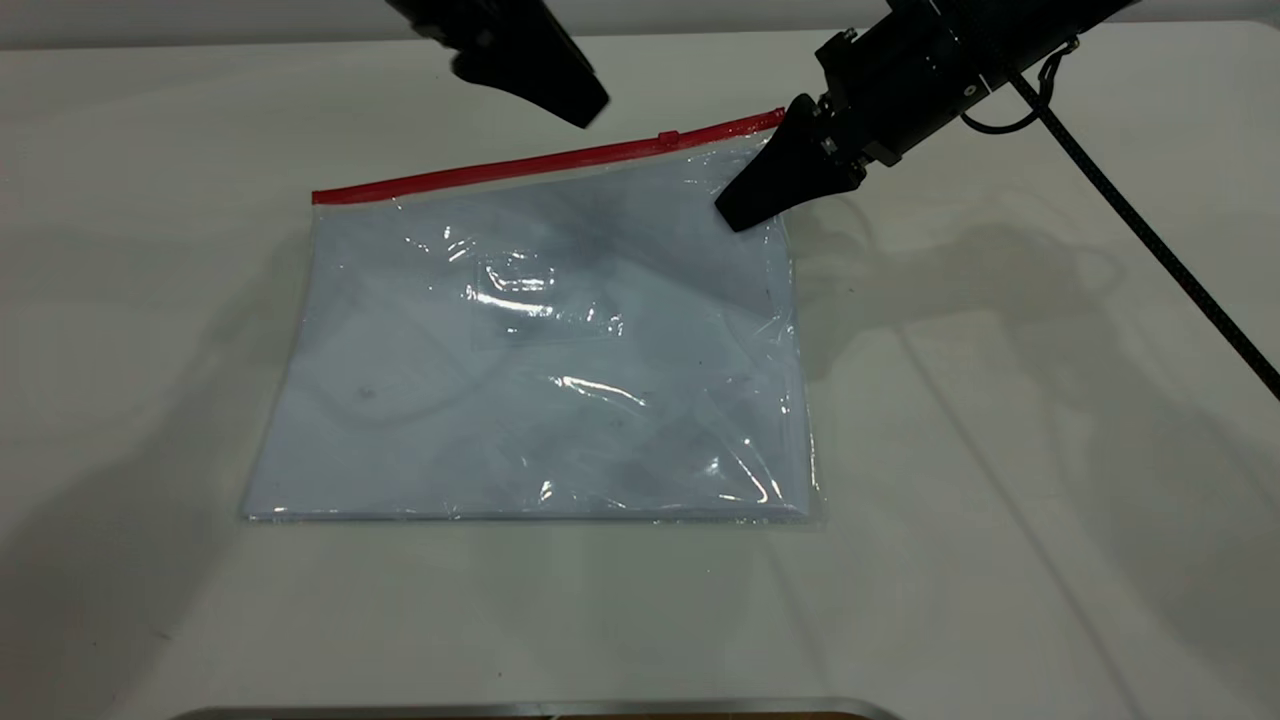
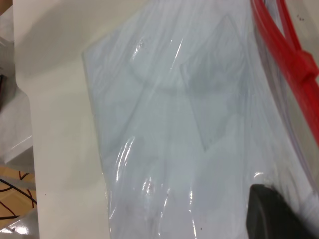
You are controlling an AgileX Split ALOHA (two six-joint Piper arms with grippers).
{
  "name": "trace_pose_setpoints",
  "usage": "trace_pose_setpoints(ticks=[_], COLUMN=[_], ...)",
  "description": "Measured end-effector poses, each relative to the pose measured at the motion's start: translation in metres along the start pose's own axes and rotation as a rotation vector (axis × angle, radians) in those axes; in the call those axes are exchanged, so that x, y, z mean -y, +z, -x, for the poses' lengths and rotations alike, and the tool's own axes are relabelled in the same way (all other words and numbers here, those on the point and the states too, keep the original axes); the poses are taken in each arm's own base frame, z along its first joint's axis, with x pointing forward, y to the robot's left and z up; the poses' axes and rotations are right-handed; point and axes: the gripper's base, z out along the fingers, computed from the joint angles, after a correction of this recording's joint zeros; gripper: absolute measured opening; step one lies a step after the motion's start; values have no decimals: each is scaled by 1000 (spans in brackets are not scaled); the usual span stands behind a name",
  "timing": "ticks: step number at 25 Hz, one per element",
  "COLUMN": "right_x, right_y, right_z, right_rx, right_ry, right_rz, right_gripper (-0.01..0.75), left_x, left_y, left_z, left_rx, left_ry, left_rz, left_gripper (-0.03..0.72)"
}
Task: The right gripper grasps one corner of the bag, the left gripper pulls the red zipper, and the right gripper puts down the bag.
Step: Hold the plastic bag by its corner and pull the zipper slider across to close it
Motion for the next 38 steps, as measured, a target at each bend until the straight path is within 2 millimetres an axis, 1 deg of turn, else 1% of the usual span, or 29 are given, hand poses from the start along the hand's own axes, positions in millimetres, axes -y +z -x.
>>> trace_pose_setpoints(ticks=[4,7,13,17,23,32,35,38], right_x=[0,0,0,0,0,0,0,0], right_y=[0,0,0,0,0,0,0,0], right_z=[0,0,0,0,0,0,0,0], right_rx=[0,0,1,1,1,2,2,1], right_ry=[-3,-4,-7,-18,-21,-22,-22,-22], right_rz=[0,0,0,0,0,1,1,-1], right_gripper=[33,33,33,33,33,33,33,33], left_x=[-1,-6,-15,-13,-10,-13,-13,-13], left_y=[21,29,30,33,42,50,51,51], left_z=[3,3,11,15,16,10,9,9], left_rx=[-9,-7,11,13,4,8,12,13], left_ry=[22,31,60,74,79,54,49,47], left_rz=[-24,-23,-5,-9,-23,-28,-30,-34], left_gripper=[524,524,524,524,524,524,504,442])
